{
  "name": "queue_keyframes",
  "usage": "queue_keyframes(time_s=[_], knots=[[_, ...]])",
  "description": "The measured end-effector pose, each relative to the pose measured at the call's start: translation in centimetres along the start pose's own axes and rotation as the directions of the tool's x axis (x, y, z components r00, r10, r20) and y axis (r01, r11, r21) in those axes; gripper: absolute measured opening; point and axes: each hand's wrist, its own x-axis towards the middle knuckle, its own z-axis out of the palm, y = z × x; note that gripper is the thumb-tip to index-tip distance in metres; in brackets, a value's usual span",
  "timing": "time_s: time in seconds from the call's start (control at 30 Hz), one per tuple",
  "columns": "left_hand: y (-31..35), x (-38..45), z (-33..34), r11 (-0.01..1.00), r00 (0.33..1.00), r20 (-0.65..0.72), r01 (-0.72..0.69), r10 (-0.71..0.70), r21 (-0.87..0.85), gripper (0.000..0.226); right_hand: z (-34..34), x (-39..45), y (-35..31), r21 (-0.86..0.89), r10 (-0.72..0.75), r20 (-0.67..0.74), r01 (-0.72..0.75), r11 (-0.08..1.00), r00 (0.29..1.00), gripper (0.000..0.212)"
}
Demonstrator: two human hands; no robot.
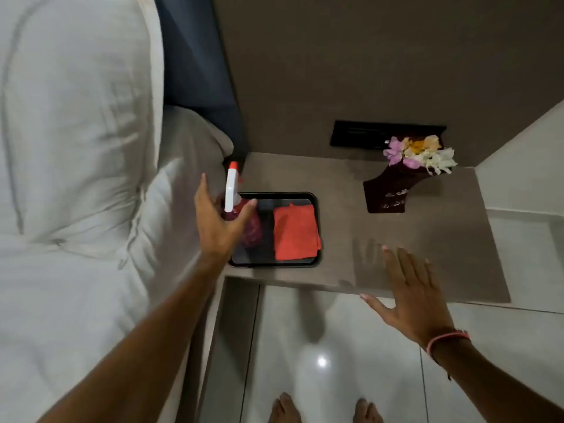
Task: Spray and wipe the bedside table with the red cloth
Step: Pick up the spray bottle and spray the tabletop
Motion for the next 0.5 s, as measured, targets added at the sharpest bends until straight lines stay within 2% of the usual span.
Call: queue_keyframes(time_s=[0.13, 0.27, 0.33, 0.4, 0.5], knots=[[-0.9, 2.7, 2.9, 0.995, 0.995, 0.013, -0.094, 0.094, -0.032, 0.073, 2.8, 0.8, 0.8, 0.047, 0.088, -0.031, -0.086, 0.995, 0.996, 0.103], [-1.2, 3.7, 5.4, 0.944, 0.942, -0.07, -0.328, 0.329, 0.02, 0.037, 3.4, 1.8, 1.0, 0.115, 0.091, -0.05, -0.085, 0.99, 0.995, 0.103], [-0.7, 3.9, 6.3, 0.93, 0.931, 0.0, -0.365, 0.365, 0.043, 0.031, 3.0, 2.2, 1.4, 0.131, 0.122, -0.044, -0.115, 0.985, 0.992, 0.102], [1.2, 2.9, 7.4, 0.908, 0.904, 0.137, -0.415, 0.405, 0.05, 0.023, 2.1, 2.0, 2.4, 0.133, 0.152, -0.047, -0.145, 0.98, 0.987, 0.1], [5.0, 0.0, 8.4, 0.841, 0.81, 0.321, -0.537, 0.49, 0.071, 0.032, 0.5, 1.7, 4.2, 0.161, 0.205, -0.07, -0.192, 0.968, 0.976, 0.098]])
